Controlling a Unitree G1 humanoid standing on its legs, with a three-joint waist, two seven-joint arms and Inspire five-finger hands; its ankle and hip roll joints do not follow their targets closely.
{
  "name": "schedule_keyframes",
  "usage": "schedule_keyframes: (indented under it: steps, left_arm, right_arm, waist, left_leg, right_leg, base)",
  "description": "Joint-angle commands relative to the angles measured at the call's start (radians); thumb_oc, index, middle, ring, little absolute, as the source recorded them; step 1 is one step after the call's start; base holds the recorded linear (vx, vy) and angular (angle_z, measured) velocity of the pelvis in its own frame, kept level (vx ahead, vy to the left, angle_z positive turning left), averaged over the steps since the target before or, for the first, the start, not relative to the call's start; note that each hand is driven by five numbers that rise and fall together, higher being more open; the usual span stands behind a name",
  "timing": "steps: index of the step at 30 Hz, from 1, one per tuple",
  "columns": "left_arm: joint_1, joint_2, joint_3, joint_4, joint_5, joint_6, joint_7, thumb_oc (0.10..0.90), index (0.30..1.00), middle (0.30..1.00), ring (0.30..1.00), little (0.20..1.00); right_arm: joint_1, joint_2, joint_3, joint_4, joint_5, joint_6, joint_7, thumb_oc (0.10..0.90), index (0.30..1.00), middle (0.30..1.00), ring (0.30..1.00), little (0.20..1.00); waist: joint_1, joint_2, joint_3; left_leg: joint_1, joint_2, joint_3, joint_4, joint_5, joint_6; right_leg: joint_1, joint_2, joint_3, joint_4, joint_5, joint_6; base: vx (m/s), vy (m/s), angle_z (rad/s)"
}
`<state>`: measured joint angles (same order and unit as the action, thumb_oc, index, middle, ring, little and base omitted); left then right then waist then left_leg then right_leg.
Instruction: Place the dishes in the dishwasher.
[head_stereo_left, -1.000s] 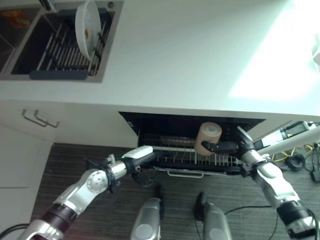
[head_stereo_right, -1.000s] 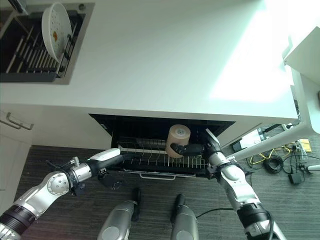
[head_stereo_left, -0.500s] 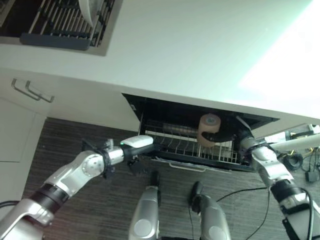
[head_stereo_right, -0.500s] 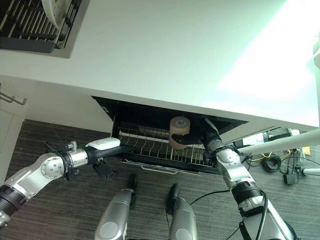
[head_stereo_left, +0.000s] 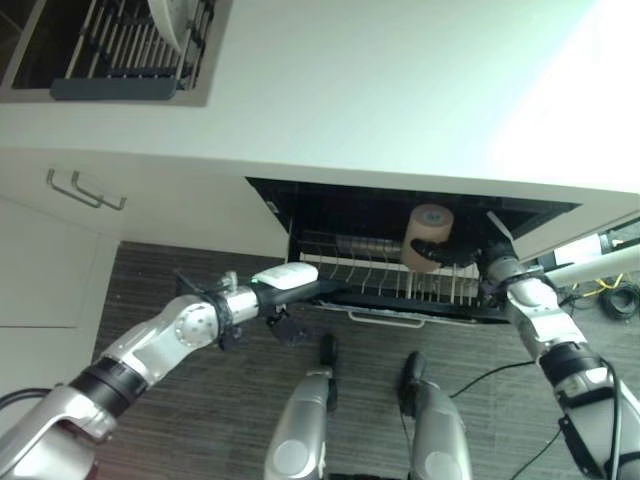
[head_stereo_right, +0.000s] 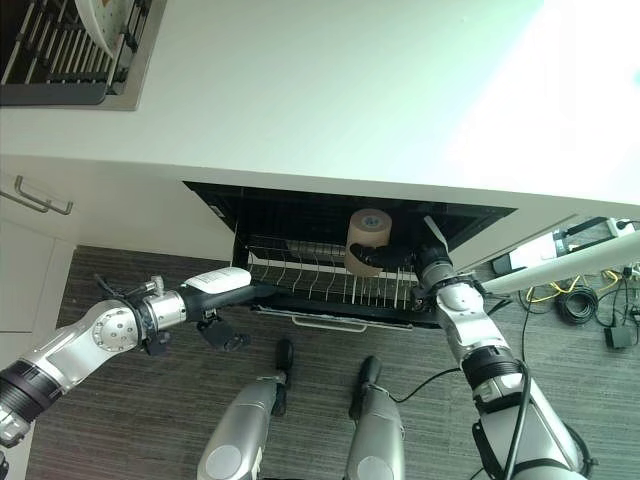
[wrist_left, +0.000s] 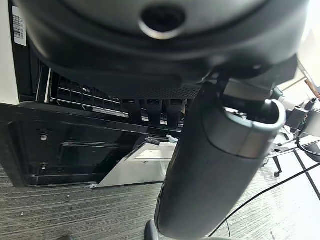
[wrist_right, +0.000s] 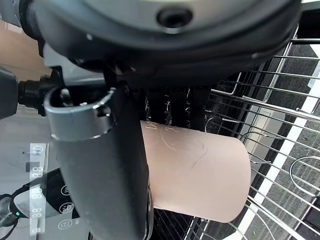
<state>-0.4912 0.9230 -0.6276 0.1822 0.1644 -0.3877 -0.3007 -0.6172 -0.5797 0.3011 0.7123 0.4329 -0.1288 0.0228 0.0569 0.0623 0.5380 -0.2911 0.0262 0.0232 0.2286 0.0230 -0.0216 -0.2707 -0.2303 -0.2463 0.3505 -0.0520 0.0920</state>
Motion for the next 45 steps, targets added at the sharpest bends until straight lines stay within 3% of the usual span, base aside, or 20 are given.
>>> schedule_keyframes:
  steps: [1,15,23,26,27,36,45]
  left_arm:
    - [-0.021,-0.038,0.02,-0.079,-0.023,-0.068,0.068,0.8,0.9,0.9,0.9,0.9]
    - [0.004,-0.073,0.029,-0.072,0.01,-0.027,0.112,0.8,0.9,0.9,0.9,0.9]
    - [-0.001,-0.071,0.023,-0.076,0.006,-0.02,0.118,0.8,0.9,0.9,0.9,0.9]
    - [-0.014,-0.064,0.023,-0.078,-0.001,-0.017,0.112,0.8,0.9,0.9,0.9,0.9]
    - [-0.014,-0.065,0.023,-0.076,0.001,-0.018,0.113,0.8,0.9,0.9,0.9,0.9]
    - [-0.012,-0.069,0.022,-0.069,0.01,-0.026,0.116,0.8,0.9,0.9,0.9,0.9]
    - [-0.001,-0.089,0.037,-0.074,0.024,-0.014,0.112,0.8,0.9,0.9,0.9,0.9]
  right_arm:
    - [-0.015,-0.046,-0.023,0.085,-0.081,0.029,-0.121,0.4,0.3,0.3,0.3,0.3]
    - [0.128,-0.046,-0.086,0.1,-0.165,-0.035,-0.252,0.4,0.3,0.3,0.3,0.3]
    - [0.136,-0.043,-0.078,0.108,-0.184,-0.04,-0.197,0.4,0.3,0.3,0.3,0.3]
    - [0.135,-0.034,-0.03,0.096,-0.274,0.01,-0.136,0.4,0.3,0.3,0.3,0.3]
    - [0.136,-0.032,-0.008,0.092,-0.281,0.021,-0.13,0.8,0.9,0.9,0.9,0.9]
    - [0.139,-0.032,0.018,0.078,-0.267,0.008,-0.144,0.8,0.9,0.9,0.9,0.9]
    - [0.157,-0.02,-0.034,0.002,-0.183,-0.069,-0.22,0.8,0.9,0.9,0.9,0.9]
  waist:
    - [0.018,0.007,-0.018]
    - [-0.024,-0.001,-0.018]
    - [-0.028,-0.005,-0.018]
    - [-0.028,-0.006,-0.018]
    - [-0.027,-0.006,-0.018]
    - [-0.029,-0.007,-0.018]
    - [-0.041,-0.005,-0.018]
  left_leg:
    - [0.019,0.042,0.016,0.071,-0.147,-0.018]
    - [0.016,0.049,0.041,0.071,-0.159,-0.015]
    - [0.015,0.05,0.045,0.071,-0.163,-0.014]
    - [0.011,0.05,0.045,0.071,-0.161,-0.014]
    - [0.01,0.051,0.044,0.071,-0.158,-0.015]
    - [0.005,0.051,0.043,0.071,-0.155,-0.014]
    - [0.012,0.051,0.048,0.071,-0.158,-0.014]
  right_leg:
    - [0.027,-0.013,0.076,-0.05,-0.013,0.07]
    - [0.005,-0.003,0.094,-0.05,-0.011,0.071]
    - [0.0,-0.001,0.096,-0.05,-0.01,0.071]
    - [-0.002,-0.001,0.093,-0.05,-0.01,0.07]
    - [-0.002,-0.001,0.092,-0.05,-0.009,0.069]
    - [-0.006,-0.002,0.088,-0.05,-0.007,0.066]
    - [-0.004,-0.001,0.091,-0.05,-0.008,0.067]
  base:
    - [0.0,0.0,0.0]
    - [0.0,0.013,-0.03]
    - [0.0,0.0,0.0]
    - [0.0,0.0,0.0]
    - [0.0,0.0,0.0]
    - [0.0,0.0,0.0]
    - [0.0,0.0,0.0]
